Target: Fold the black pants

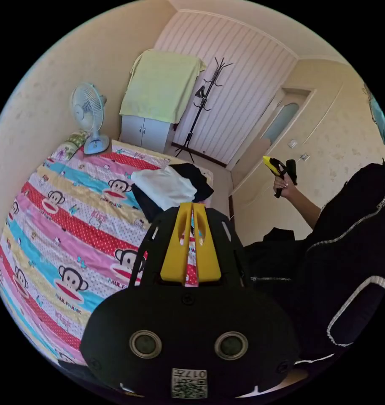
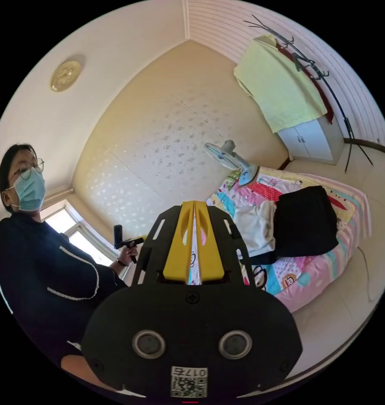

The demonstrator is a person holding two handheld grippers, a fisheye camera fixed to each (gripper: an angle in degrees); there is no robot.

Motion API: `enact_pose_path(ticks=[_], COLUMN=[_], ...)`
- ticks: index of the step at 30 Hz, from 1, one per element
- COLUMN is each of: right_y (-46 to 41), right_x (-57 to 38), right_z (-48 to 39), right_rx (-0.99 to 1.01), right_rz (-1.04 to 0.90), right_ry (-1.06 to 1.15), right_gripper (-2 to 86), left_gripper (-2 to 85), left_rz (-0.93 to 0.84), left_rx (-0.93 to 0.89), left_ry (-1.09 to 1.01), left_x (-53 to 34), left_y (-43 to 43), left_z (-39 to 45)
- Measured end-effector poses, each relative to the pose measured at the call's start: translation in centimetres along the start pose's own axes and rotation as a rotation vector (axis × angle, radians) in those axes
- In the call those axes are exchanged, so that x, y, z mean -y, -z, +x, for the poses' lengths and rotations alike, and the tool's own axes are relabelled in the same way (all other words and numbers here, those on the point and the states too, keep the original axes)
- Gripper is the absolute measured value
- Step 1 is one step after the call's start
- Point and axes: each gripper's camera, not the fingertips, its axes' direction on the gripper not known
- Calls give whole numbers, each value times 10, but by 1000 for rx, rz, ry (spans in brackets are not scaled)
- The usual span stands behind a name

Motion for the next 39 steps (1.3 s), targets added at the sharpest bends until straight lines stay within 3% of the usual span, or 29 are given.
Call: enact_pose_path(ticks=[8, 14, 23, 27, 29, 34, 39], right_y=[0, -17, -53, -87, -104, -149, -192], right_x=[24, 16, 43, 77, 92, 130, 134], right_z=[125, 184, 219, 248, 261, 303, 359], right_rx=[-87, -69, -350, -446, -483, -520, -449], right_rz=[53, 123, 115, -46, -121, -350, -529], right_ry=[-264, -424, -339, -217, -145, -47, -116], right_gripper=[4, 7, 70, 89, 95, 97, 86], left_gripper=[-4, 70, 111, 115, 120, 125, 127], left_rz=[-84, -211, -390, -536, -629, -792, -790], left_rx=[-120, -220, -186, -64, -113, 6, 107], left_ry=[-104, -153, -128, -258, -232, -181, -285], left_x=[194, 288, 452, 494, 496, 478, 467], left_y=[-140, -262, -432, -506, -538, -589, -593], left_z=[70, 108, 54, 62, 57, 38, 53])
